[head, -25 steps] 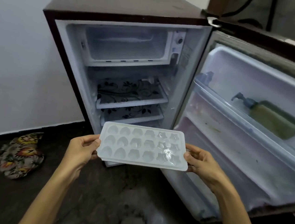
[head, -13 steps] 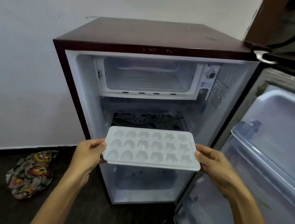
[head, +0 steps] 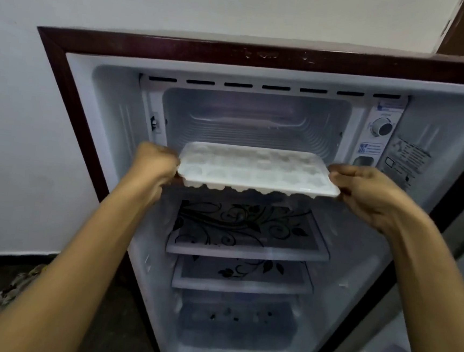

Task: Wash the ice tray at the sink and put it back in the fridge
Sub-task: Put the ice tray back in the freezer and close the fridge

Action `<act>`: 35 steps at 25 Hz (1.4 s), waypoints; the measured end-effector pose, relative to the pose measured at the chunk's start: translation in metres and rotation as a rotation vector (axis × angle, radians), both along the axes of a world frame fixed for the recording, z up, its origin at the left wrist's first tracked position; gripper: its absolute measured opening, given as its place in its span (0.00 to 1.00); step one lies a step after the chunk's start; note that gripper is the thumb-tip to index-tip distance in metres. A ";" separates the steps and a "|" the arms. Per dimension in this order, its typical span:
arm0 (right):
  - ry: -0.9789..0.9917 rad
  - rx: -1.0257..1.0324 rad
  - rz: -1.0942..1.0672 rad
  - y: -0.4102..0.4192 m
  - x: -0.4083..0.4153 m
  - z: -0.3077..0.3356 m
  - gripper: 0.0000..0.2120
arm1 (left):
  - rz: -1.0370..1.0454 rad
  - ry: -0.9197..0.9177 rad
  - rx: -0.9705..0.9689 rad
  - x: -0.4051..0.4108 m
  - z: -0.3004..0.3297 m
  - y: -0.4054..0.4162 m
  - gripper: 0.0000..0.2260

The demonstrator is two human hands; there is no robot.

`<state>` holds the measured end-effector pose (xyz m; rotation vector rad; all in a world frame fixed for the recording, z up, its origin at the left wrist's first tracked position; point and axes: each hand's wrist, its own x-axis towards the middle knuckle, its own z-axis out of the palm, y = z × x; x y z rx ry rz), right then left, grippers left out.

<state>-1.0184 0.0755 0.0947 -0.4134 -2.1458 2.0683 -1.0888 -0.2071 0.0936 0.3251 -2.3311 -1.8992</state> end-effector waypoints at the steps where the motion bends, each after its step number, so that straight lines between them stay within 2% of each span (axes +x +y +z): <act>1: 0.004 0.018 -0.012 0.000 -0.012 0.001 0.12 | 0.005 0.006 -0.029 -0.012 0.001 0.001 0.12; 5: -0.004 0.097 -0.032 -0.001 -0.055 0.002 0.12 | 0.020 0.021 -0.047 -0.043 0.008 0.012 0.05; 8: -0.035 0.168 -0.016 -0.003 -0.083 0.001 0.12 | 0.040 0.019 -0.073 -0.068 0.006 0.015 0.10; 11: -0.065 0.247 -0.020 -0.003 -0.108 -0.004 0.12 | 0.070 0.055 -0.172 -0.092 -0.002 0.015 0.07; 14: -0.059 0.267 -0.031 0.000 -0.127 -0.007 0.12 | 0.033 0.097 -0.179 -0.113 -0.013 0.019 0.15; 17: -0.046 0.239 -0.028 0.006 -0.140 -0.007 0.11 | -0.001 0.130 -0.228 -0.131 -0.023 0.024 0.11; 25: -0.050 0.278 -0.041 0.017 -0.167 -0.013 0.09 | 0.026 0.146 -0.272 -0.153 -0.024 0.032 0.03; 31: -0.053 0.329 -0.069 0.019 -0.175 -0.016 0.08 | 0.034 0.124 -0.284 -0.150 -0.022 0.034 0.04; 33: -0.046 0.388 -0.090 0.018 -0.170 -0.015 0.08 | 0.024 0.133 -0.269 -0.146 -0.022 0.032 0.10; 35: -0.005 0.539 -0.121 0.016 -0.159 -0.013 0.11 | 0.029 0.183 -0.289 -0.134 -0.021 0.030 0.07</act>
